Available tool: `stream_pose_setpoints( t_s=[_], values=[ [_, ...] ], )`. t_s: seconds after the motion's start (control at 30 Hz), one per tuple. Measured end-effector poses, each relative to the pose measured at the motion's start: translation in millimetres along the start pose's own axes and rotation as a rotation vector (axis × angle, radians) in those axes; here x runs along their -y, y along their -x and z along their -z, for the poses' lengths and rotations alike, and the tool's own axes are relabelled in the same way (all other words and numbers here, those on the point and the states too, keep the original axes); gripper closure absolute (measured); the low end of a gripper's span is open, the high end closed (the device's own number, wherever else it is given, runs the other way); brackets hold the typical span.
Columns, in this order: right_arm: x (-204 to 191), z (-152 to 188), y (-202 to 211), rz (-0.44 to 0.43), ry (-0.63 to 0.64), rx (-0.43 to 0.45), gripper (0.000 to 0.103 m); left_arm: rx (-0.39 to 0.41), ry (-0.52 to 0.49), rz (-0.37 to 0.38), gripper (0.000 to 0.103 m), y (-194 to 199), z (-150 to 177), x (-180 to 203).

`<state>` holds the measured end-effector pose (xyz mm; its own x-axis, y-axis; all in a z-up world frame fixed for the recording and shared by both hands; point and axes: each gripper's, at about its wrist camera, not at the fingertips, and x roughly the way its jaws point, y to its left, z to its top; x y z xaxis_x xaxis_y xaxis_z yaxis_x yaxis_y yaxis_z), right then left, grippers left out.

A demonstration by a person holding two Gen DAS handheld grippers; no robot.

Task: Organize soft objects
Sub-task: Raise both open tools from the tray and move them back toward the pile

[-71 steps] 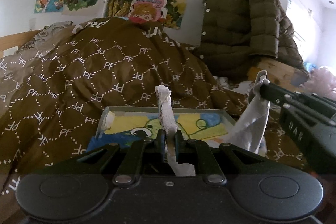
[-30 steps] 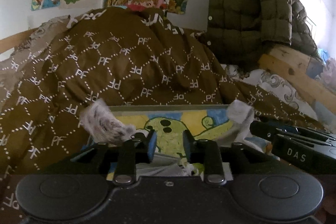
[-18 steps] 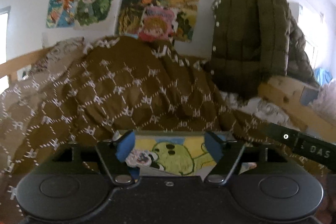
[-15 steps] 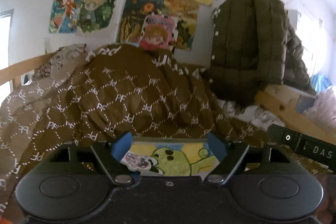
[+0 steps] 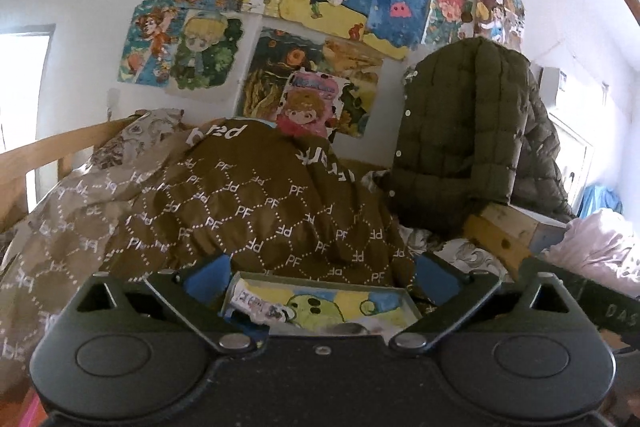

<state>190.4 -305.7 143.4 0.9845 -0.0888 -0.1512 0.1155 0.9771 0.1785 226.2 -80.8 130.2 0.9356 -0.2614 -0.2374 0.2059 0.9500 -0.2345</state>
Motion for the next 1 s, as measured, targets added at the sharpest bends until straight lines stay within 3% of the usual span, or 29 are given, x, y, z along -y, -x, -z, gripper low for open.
stream_pose_setpoints(
  t_s=[0.47,1.0],
  values=[
    [-23,21,71,-0.014,0.024,-0.009,0.001,0.036,-0.04,-0.007,0.001,88,47,-20],
    [-36,68,113,0.025,0.056,-0.13,0.001,-0.089,-0.051,-0.052,0.001,140,96,-62]
  ],
)
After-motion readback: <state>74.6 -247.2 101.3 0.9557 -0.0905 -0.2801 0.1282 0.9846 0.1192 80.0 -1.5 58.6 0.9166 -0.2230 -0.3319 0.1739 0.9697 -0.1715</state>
